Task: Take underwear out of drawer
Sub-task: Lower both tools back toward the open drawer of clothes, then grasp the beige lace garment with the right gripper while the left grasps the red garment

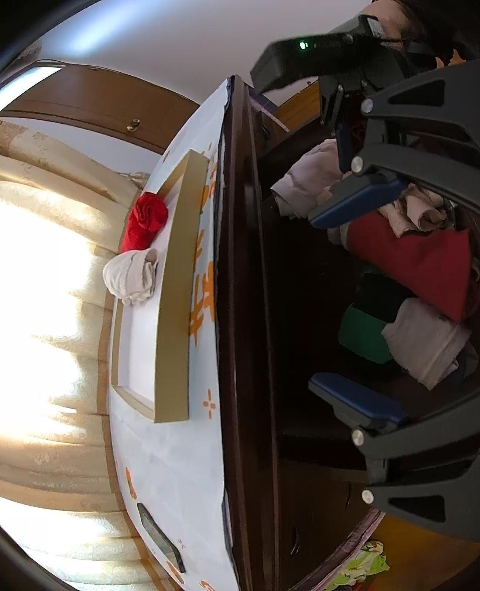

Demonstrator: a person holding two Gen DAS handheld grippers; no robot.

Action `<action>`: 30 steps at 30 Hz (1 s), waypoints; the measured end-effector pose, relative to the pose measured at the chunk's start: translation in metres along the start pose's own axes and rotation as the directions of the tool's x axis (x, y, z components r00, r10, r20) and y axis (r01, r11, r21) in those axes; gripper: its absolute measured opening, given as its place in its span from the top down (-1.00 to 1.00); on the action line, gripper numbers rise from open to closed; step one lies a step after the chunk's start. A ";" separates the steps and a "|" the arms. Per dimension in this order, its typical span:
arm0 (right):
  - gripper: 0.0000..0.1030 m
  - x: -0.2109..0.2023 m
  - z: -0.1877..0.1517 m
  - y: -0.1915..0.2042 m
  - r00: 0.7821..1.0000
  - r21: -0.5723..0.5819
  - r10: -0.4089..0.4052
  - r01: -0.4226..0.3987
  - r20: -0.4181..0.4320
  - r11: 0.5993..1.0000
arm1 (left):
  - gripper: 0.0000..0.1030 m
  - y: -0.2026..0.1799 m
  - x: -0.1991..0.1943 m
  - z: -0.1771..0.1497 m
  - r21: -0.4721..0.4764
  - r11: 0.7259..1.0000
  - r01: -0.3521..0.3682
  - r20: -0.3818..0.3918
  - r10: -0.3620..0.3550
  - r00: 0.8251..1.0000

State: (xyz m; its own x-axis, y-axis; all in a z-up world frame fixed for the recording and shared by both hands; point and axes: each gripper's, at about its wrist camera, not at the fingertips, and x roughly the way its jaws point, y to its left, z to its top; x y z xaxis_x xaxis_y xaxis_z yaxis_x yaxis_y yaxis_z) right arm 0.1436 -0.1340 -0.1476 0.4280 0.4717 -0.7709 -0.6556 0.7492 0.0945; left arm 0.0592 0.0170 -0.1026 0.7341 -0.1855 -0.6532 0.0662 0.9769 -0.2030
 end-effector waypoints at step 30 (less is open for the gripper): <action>0.45 -0.035 -0.001 -0.018 0.981 -0.008 -0.040 0.042 0.192 0.999 | -0.62 -0.008 0.013 -0.010 0.010 0.999 0.037 -0.054 -0.036 0.998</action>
State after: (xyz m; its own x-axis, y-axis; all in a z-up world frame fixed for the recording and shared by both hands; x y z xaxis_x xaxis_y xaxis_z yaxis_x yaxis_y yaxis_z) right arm 0.1399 -0.1644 -0.1231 0.5651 0.5218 -0.6390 -0.6421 0.7645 0.0565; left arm 0.0614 0.0060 -0.1170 0.6939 -0.2263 -0.6836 0.0999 0.9704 -0.2198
